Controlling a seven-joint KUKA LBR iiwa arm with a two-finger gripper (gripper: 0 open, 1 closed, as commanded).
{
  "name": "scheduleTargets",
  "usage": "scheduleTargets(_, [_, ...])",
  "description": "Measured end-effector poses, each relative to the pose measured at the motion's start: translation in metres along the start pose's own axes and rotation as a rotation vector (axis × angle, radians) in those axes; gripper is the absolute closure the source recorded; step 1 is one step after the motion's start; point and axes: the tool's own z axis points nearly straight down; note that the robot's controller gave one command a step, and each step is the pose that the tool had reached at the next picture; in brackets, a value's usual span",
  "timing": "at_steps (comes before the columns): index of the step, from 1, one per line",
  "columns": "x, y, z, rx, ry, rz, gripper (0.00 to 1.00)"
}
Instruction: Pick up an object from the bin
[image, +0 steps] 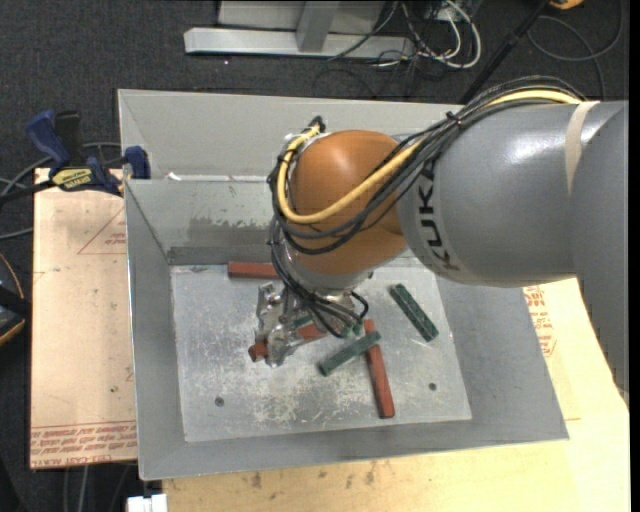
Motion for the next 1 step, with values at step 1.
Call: scheduleTargets(1, [-0.0089,-0.0060,-0.0057,0.002,-0.009,-0.093,1.00])
